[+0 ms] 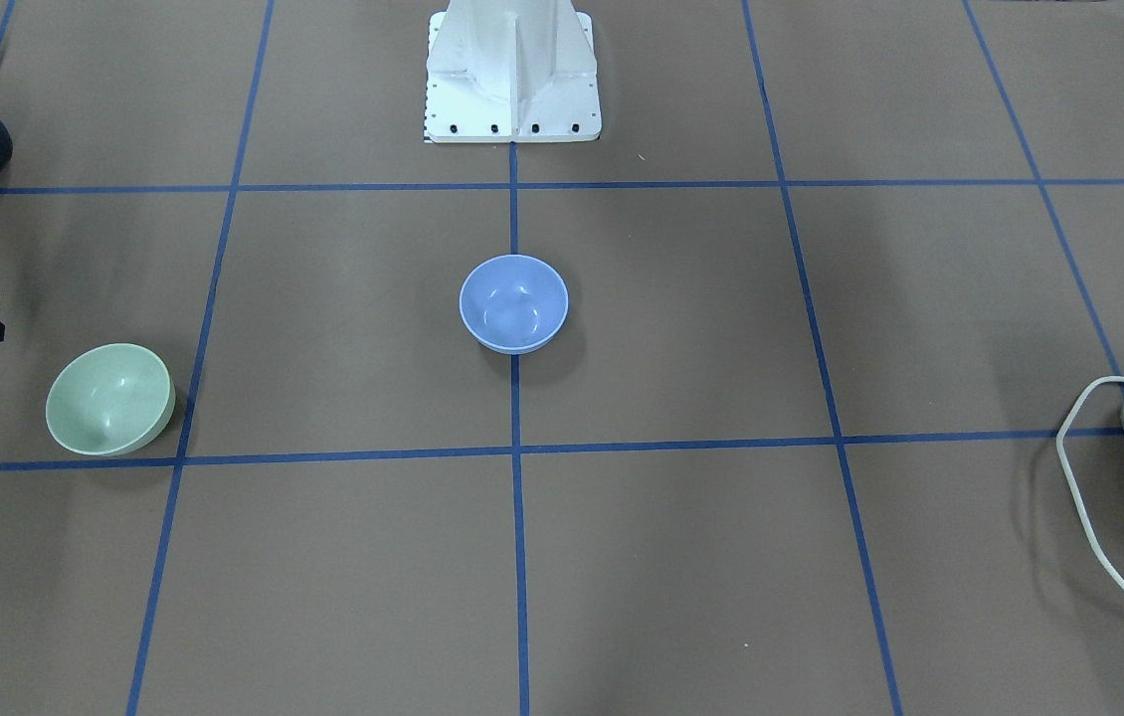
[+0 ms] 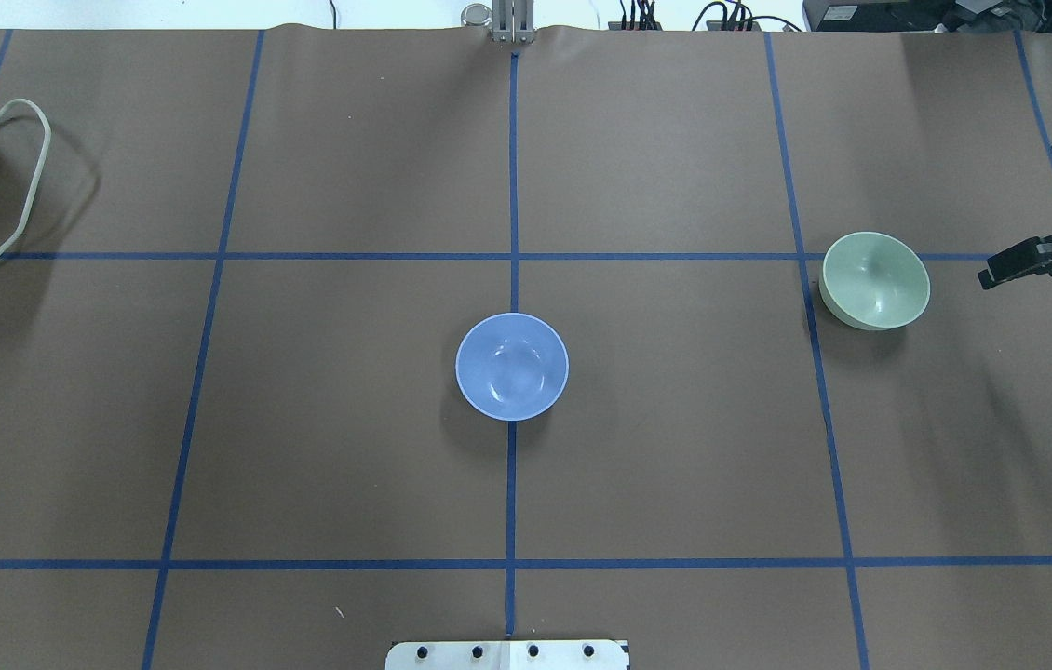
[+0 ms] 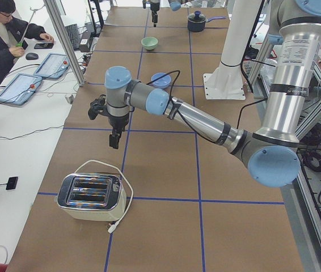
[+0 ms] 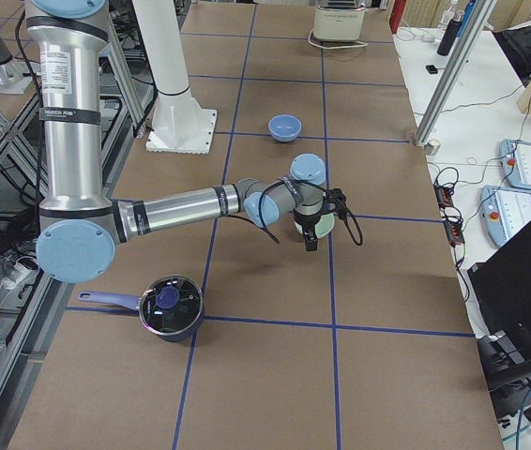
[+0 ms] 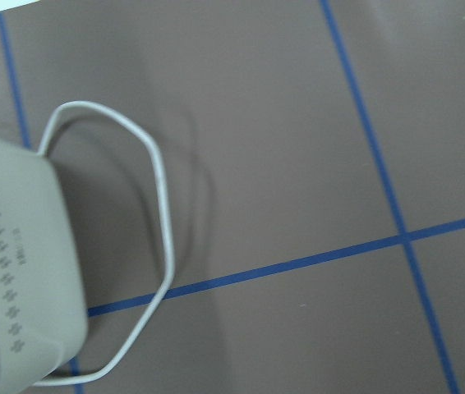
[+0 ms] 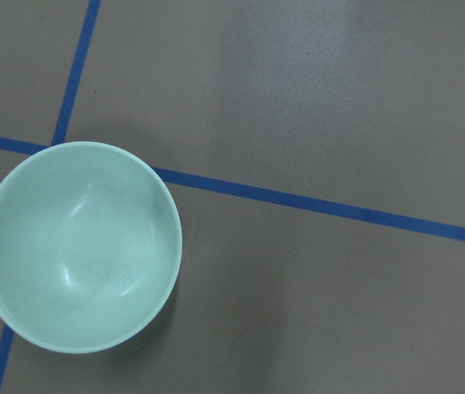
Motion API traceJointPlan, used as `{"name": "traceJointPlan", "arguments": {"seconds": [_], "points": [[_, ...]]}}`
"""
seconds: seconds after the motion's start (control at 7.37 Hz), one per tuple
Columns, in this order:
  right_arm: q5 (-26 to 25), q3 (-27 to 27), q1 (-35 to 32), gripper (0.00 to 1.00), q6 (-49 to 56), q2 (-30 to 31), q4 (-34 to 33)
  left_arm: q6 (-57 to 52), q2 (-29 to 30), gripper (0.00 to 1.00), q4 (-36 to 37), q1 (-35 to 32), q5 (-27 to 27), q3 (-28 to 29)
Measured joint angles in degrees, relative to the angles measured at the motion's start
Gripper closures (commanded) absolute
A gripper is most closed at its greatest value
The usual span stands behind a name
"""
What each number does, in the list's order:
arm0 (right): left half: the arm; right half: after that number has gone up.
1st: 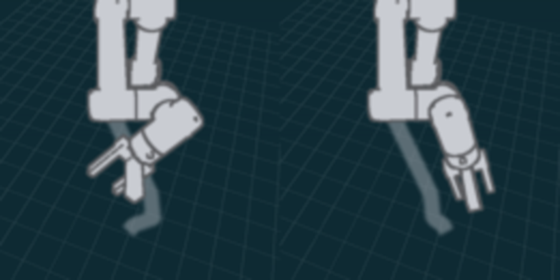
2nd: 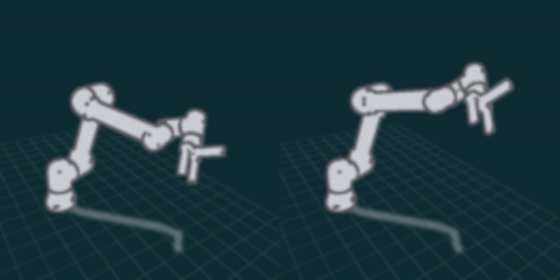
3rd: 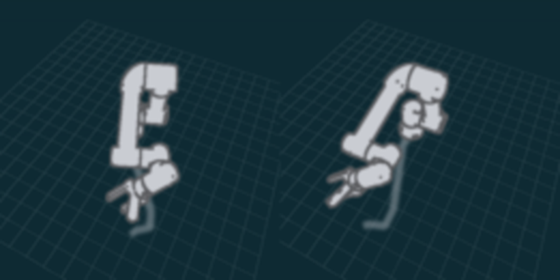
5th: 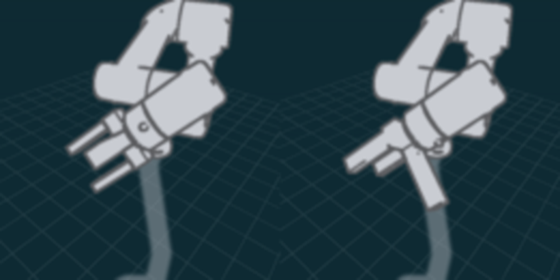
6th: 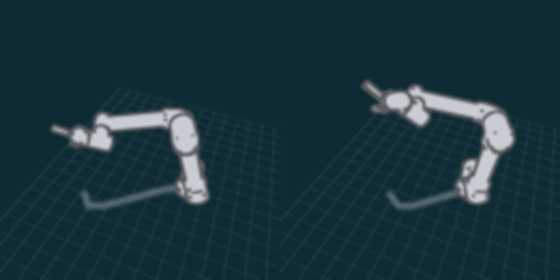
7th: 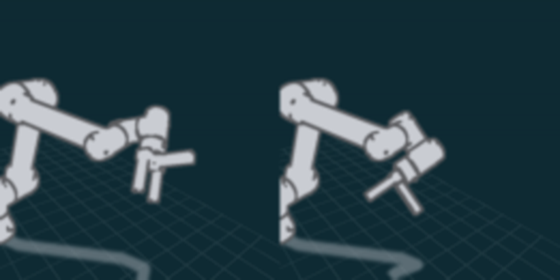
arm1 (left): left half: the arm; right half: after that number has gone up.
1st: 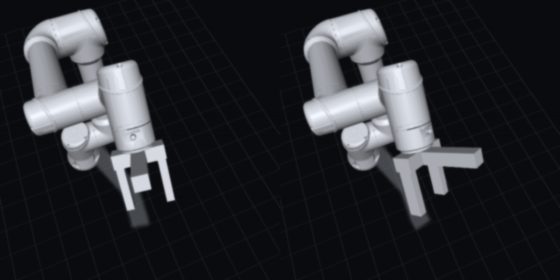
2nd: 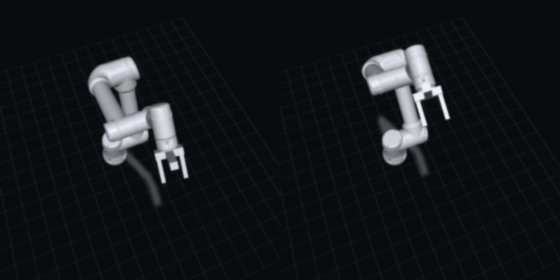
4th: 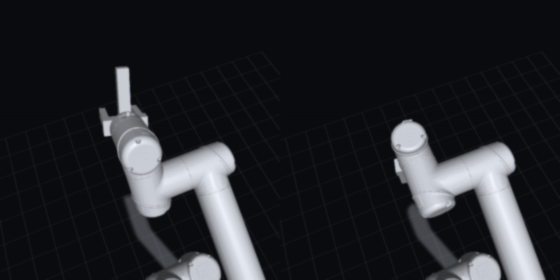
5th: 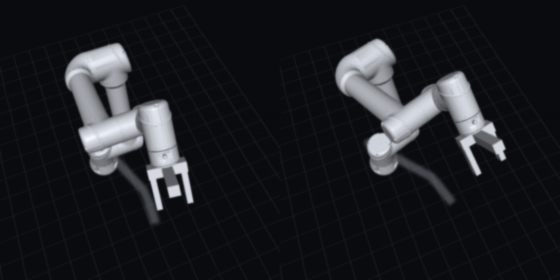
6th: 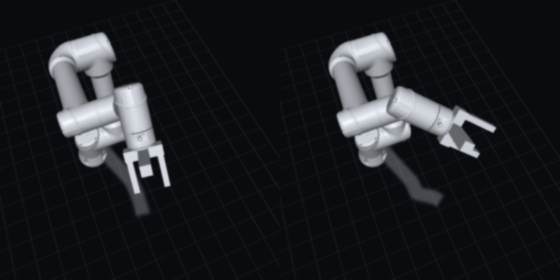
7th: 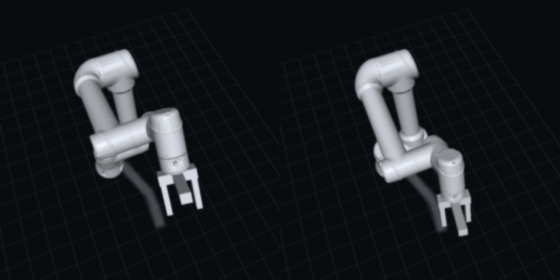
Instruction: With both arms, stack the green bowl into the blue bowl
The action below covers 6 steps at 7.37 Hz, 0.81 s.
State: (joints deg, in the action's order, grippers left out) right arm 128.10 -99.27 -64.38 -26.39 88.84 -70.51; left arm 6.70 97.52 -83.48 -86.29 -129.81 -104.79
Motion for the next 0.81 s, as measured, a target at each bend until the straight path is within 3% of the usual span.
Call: {"name": "traceJointPlan", "arguments": {"seconds": [0.27,0.54,0.81], "points": [[-1.7,4.1,3.2,0.27,-1.3,-4.3,0.0,-10.8,-2.4,0.02,0.0,-6.1,-0.3,3.3],[-2.0,5.9,5.9,0.31,-2.3,-6.3,0.0,-13.6,-3.1,0.02,0.1,-7.6,-0.2,4.0],[-2.6,8.0,7.1,0.47,-2.5,-7.7,0.0,-13.9,-3.4,0.02,0.1,-7.7,-0.2,4.0]]}}
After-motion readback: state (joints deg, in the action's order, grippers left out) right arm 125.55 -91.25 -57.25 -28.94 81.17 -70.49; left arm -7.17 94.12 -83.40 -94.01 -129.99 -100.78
